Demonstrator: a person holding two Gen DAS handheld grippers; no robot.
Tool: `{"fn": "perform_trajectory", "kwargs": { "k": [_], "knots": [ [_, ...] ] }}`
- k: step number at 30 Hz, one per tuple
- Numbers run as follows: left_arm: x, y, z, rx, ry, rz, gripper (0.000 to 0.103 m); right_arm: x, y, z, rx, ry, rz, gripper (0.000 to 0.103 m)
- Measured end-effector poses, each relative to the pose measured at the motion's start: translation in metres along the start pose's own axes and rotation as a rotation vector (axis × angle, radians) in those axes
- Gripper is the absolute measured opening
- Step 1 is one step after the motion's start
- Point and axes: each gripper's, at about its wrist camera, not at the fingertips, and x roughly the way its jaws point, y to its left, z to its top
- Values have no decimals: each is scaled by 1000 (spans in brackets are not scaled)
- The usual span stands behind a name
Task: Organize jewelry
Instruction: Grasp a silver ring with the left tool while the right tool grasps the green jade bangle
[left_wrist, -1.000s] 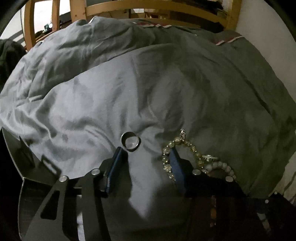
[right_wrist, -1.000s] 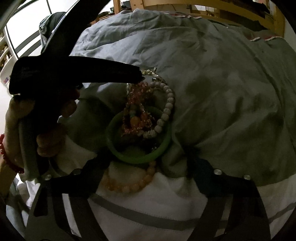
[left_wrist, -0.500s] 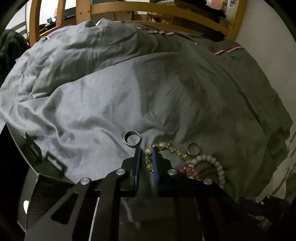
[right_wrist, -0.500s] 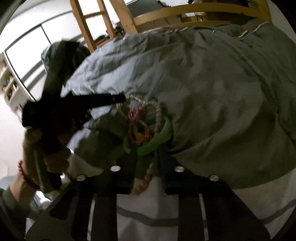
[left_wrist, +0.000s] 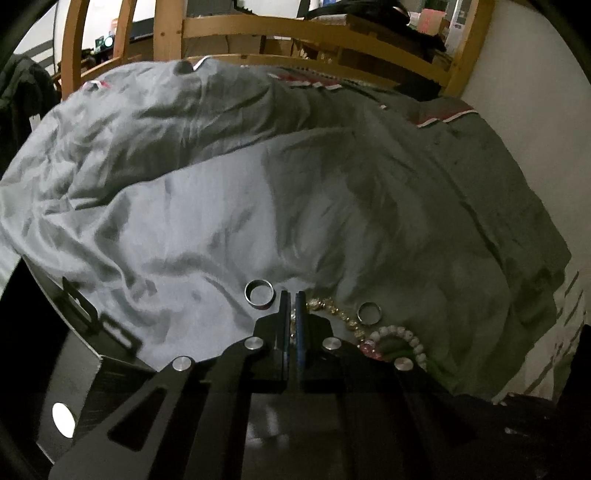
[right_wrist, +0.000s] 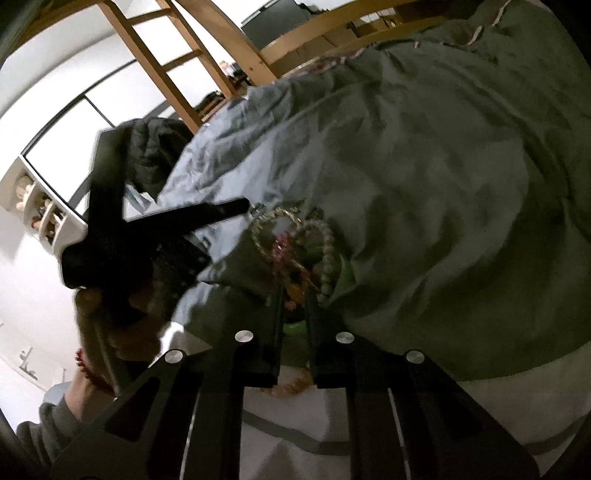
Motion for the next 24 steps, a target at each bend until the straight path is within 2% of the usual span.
{"fn": "perform_trajectory", "kwargs": {
  "k": [2,3,4,6,7,9,10,11,12,13,16,18,19,20,24],
  "knots": [
    [0,-1,0,0,2,4,3,8,-7,0,29,43,-3,33],
    [1,-1,-1,-1,5,17,3,11,-10,-1,46,52,1,57],
    [3,-1,-1,-1,9,29,3,14,-12,-2,53,51,28,61],
    [9,-1,-3,-1,32,26,3,15,-9,0,28,37,20,59],
    [12,-1,-4,-2,43,22,4,15,-8,0,17,31,11,53],
    [21,-2,-5,-4,74,30,12,25,-11,3,8,46,-41,42],
    [24,-2,-6,-7,76,36,23,29,-13,4,7,51,-63,31],
    [26,-1,-7,-13,63,49,34,33,-15,4,7,56,-85,27],
    [27,1,-8,-24,33,77,40,34,-17,4,8,57,-89,23],
    [28,2,-9,-36,15,83,46,33,-19,5,11,56,-84,22],
    [32,6,-10,-67,5,66,48,33,-17,5,3,56,-85,21],
    [31,6,-9,-72,-13,46,59,35,-19,5,9,67,-86,22],
    [30,5,-9,-70,-19,37,70,35,-20,5,16,71,-85,22],
    [31,3,-8,-65,-25,34,77,37,-21,5,20,73,-84,22],
    [42,-9,-4,-27,-23,77,79,41,-18,9,4,62,-88,19]
  ]
}}
